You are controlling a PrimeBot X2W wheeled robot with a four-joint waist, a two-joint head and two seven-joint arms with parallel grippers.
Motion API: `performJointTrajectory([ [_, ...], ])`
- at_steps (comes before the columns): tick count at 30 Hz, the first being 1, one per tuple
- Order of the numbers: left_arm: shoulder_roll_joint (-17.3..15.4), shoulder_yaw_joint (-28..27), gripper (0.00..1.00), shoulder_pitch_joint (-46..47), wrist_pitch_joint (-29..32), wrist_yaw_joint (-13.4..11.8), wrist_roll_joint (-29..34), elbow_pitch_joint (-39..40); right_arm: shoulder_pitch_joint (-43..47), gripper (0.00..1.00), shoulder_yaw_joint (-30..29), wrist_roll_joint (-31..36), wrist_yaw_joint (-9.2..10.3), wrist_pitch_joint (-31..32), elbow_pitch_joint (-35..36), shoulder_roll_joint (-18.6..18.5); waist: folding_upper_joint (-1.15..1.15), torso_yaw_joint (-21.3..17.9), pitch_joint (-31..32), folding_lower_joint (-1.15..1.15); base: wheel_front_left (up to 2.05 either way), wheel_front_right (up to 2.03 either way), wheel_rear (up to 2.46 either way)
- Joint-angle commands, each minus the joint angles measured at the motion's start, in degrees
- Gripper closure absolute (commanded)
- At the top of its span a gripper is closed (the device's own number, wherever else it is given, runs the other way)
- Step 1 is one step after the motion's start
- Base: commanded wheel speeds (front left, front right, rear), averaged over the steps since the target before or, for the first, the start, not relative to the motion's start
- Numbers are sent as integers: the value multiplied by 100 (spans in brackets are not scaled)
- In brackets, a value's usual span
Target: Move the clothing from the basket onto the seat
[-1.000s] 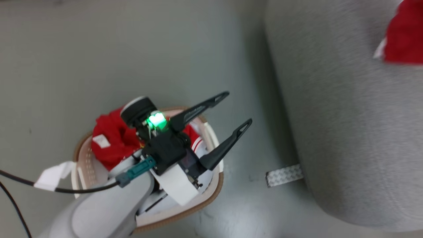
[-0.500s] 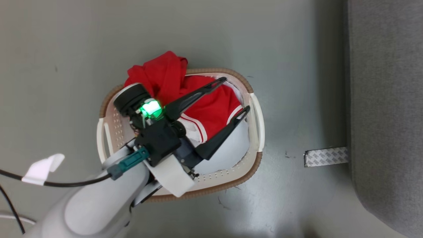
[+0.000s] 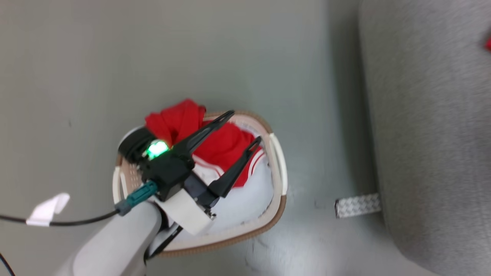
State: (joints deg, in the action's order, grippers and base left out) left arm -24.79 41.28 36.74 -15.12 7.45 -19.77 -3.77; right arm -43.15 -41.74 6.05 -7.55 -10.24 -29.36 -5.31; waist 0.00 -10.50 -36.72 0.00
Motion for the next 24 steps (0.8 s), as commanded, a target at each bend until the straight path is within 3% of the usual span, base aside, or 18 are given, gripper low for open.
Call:
performJointTrajectory([
  [1, 34, -90, 0, -218, -5, -38, -105, -72, 245, 0, 133, -73, 12, -118, 54, 29, 0, -101, 511, 0, 0, 0, 0],
  [7, 306, -565, 0, -969, -5, -135, -244, -322, 1056, 0, 976, -471, 12, -351, 366, 114, 0, -44, 1371, 0, 0, 0, 0],
  [14, 652, -1208, 0, -1855, -5, -230, -223, -598, 2205, 0, 2058, -765, 12, -465, 1029, 185, 0, 285, 2319, 0, 0, 0, 0],
  [24, 1034, -2039, 0, -2855, -5, -250, 51, -826, 3509, 0, 3170, -850, 12, -494, 1667, 232, 0, 729, 3127, 0, 0, 0, 0],
])
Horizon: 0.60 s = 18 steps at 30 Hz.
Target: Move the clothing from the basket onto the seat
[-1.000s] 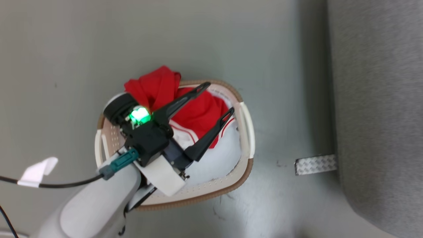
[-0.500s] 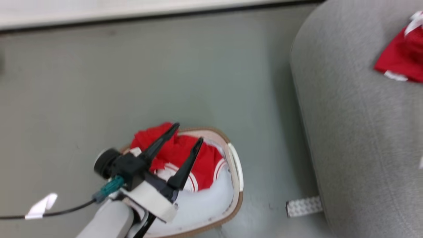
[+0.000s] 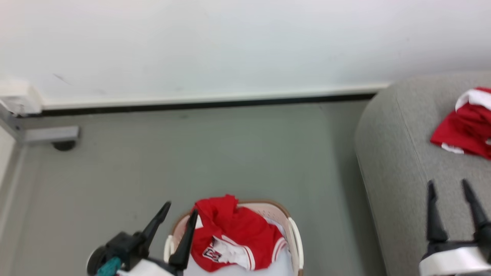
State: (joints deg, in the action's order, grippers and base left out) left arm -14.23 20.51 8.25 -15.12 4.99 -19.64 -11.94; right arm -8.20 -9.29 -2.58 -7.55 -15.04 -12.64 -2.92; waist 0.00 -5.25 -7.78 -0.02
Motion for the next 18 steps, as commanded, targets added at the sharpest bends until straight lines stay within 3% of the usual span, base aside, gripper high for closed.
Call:
performJointTrajectory([
  [1, 14, -52, 0, -119, -5, -15, 60, -14, 125, 0, 46, -17, 12, -16, 40, -7, 0, 228, 298, 2, 0, 0, 0],
  [7, 251, -562, 0, -707, -5, 4, 389, -12, 628, 0, 625, -309, 12, -17, 38, -11, 0, 408, 669, 2, 0, 0, 0],
  [18, 624, -1240, 0, -1184, -5, 157, 768, 115, 983, 0, 839, -721, 12, -11, -332, -7, 0, 619, 945, 2, 0, 0, 0],
])
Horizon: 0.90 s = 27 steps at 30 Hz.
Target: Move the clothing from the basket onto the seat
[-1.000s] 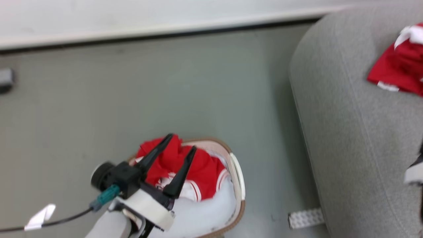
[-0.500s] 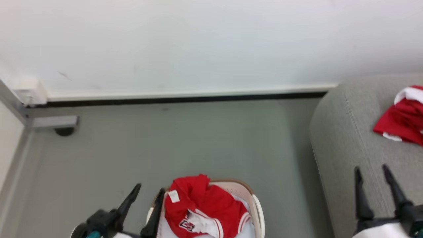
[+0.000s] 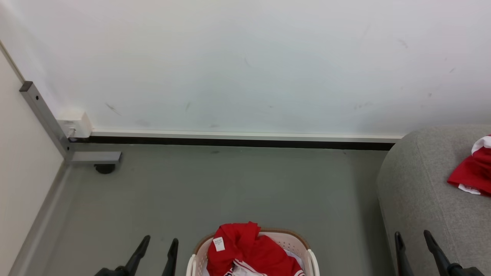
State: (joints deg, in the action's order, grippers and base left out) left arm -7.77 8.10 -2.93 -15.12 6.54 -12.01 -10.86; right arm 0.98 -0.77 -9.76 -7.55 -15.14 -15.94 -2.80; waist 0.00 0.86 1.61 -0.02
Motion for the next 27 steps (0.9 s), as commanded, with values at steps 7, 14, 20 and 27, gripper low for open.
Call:
performJointTrajectory([
  [7, 121, -198, 0, -100, -5, 73, 137, 6, 61, 0, 122, -92, 12, 0, -177, -19, 0, 25, 63, 2, 0, 0, 0],
  [14, 199, -290, 0, -136, -5, 89, 187, -4, -17, 0, 163, -56, 12, -1, -226, -18, 0, -49, 46, 2, 0, 0, 0],
  [20, 221, -263, 0, -36, -5, 88, 156, -38, -138, 0, 218, -26, 12, 0, -168, -17, 0, -270, -93, 2, 0, 0, 0],
  [27, 69, 259, 0, 469, -5, 89, 186, -427, -470, 0, 291, 22, 12, 1, 34, -17, 0, -725, -695, 2, 0, 0, 0],
])
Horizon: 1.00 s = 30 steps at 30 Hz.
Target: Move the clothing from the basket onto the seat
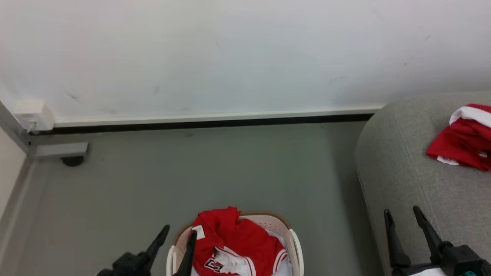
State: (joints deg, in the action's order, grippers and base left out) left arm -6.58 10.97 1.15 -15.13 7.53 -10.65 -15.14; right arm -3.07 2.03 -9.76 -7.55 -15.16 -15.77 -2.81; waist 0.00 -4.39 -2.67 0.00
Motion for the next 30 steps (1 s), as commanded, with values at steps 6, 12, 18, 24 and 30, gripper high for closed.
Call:
performJointTrajectory([
  [6, -290, 705, 0, 1043, -4, -9, 139, -600, -429, 0, 28, -12, 12, 2, 287, -15, 0, -571, -1108, 0, 0, 0, 0],
  [12, -480, 1418, 0, 2088, 20, -10, 245, -1551, -770, 0, 62, -176, 12, 3, 559, -11, 0, -883, -1985, 0, 0, 0, 0],
  [18, -521, 1785, 0, 2981, 142, -9, 405, -2491, -1027, 0, 113, -246, 12, 2, 842, -12, 0, -1114, -2794, 0, 0, 0, 0],
  [24, -609, 2184, 0, 3653, 239, -9, 548, -3217, -1243, 0, 110, -318, 12, 3, 1202, -11, 0, -1262, -3537, 0, 0, 0, 0],
  [30, -750, 2814, 0, 4149, 255, -9, 453, -3753, -1366, 0, 87, -374, 12, 2, 1529, -11, 0, -1355, -4064, 0, 0, 0, 0],
])
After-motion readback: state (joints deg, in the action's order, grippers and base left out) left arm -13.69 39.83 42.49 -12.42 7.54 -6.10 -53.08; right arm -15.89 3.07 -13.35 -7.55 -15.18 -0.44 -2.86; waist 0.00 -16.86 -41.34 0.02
